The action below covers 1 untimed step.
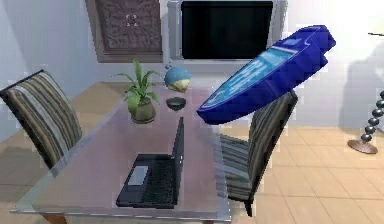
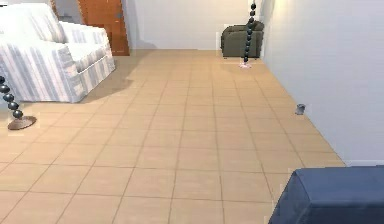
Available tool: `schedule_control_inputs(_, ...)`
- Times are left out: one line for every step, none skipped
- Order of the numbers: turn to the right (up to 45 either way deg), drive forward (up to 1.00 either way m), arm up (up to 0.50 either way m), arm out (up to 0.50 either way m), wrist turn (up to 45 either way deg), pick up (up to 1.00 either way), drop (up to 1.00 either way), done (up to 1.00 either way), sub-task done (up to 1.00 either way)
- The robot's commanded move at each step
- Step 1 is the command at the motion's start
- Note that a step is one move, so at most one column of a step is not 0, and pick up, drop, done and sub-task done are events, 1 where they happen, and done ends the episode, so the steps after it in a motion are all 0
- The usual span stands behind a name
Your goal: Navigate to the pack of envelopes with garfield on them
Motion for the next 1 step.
schedule_control_inputs(-45.0,0.0,0.0,0.0,0.0,0.0,0.0,0.0,0.0)
